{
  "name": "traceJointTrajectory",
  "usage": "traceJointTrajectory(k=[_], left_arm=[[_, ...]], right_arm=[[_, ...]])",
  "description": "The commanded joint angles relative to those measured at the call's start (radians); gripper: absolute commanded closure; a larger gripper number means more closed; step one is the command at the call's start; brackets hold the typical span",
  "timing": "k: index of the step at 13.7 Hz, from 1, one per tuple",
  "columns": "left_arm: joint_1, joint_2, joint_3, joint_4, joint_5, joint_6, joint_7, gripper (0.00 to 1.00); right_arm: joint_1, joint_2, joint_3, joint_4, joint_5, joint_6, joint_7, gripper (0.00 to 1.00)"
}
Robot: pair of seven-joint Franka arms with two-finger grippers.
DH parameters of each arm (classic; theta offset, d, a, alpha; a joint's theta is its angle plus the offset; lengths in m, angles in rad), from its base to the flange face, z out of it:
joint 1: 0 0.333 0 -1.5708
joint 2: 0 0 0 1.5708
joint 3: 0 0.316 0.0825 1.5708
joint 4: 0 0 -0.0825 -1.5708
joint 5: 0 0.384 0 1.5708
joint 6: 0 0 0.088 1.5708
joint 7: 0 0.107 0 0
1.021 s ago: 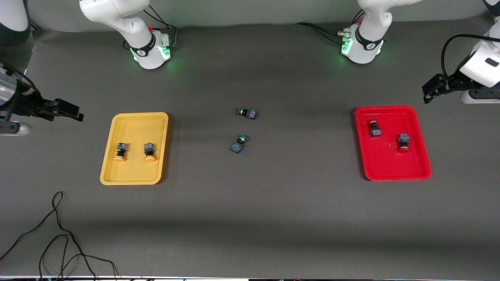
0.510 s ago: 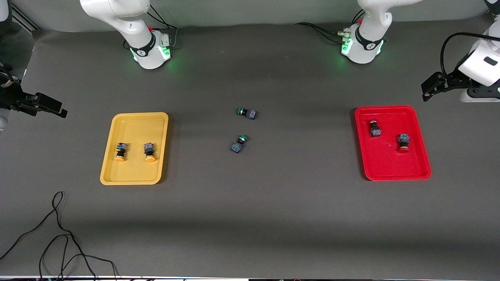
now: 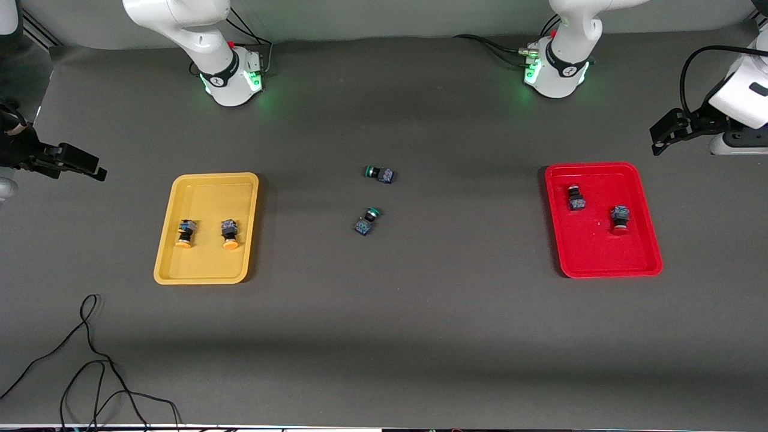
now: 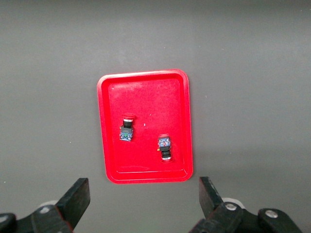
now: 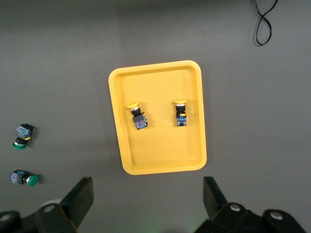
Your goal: Place red and yellow buttons in trays
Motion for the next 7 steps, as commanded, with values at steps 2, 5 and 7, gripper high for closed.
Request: traceJointTrajectory(k=[2,5,7], left_arm=[[-0.010,0.013,0.003,0.022,-0.004,-0.023,0.000,0.00],[-0.008,0.013,0.003,0.024,-0.004,-0.016,0.000,0.00],[-0.008,0.013,0.003,0.019,-0.004,-0.015,-0.001,0.00]], right_arm=[[-0.002,-0.017,0.012,-0.002,-0.047,-0.004,-0.018,0.00],[-0.002,-0.021,0.011,-0.004,-0.064,-0.004,-0.051,0.00],[-0.002,-0.019,0.011,-0.004,-0.064,-0.004,-0.051,0.00]])
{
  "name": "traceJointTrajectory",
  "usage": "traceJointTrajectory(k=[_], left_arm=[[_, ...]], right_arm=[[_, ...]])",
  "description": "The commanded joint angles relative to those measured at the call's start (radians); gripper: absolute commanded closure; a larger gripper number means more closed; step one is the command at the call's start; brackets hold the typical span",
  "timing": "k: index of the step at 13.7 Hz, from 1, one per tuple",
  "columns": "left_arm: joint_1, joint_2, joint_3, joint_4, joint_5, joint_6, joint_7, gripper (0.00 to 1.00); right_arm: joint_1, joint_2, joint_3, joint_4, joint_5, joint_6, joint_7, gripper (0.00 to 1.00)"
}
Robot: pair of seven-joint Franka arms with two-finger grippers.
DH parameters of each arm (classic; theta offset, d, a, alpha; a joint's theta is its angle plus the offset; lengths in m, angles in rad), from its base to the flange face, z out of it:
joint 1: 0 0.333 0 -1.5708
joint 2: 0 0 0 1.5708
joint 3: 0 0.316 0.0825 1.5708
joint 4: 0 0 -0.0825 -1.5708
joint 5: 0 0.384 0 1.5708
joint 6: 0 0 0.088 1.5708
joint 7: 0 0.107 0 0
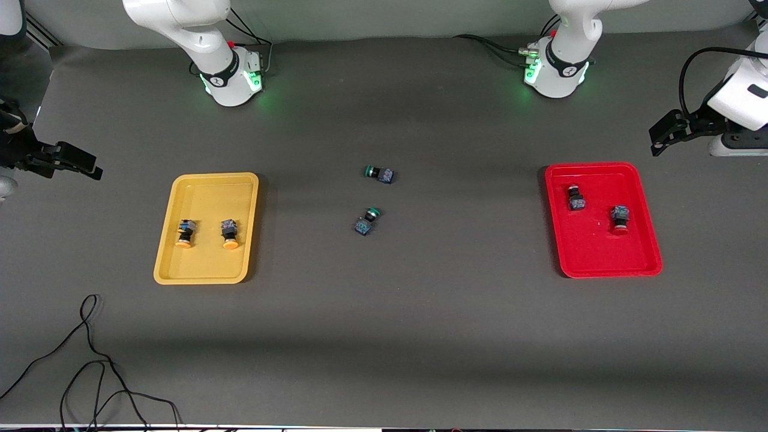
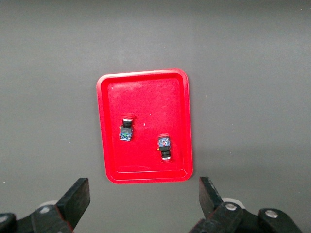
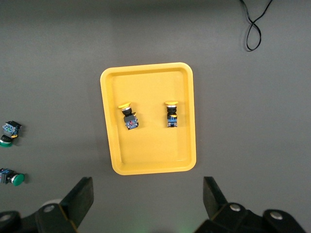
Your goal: Place red and yellow buttons in trays
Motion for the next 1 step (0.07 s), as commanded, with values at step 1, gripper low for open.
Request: traceJointTrajectory(k=[1], left_arm=[[-0.007,0.011,0.004,0.018,-0.004,-0.016,0.000,0.00]], right_arm=[[-0.002,-0.014,0.004,-0.004,-0.022,-0.004,-0.021,0.00]])
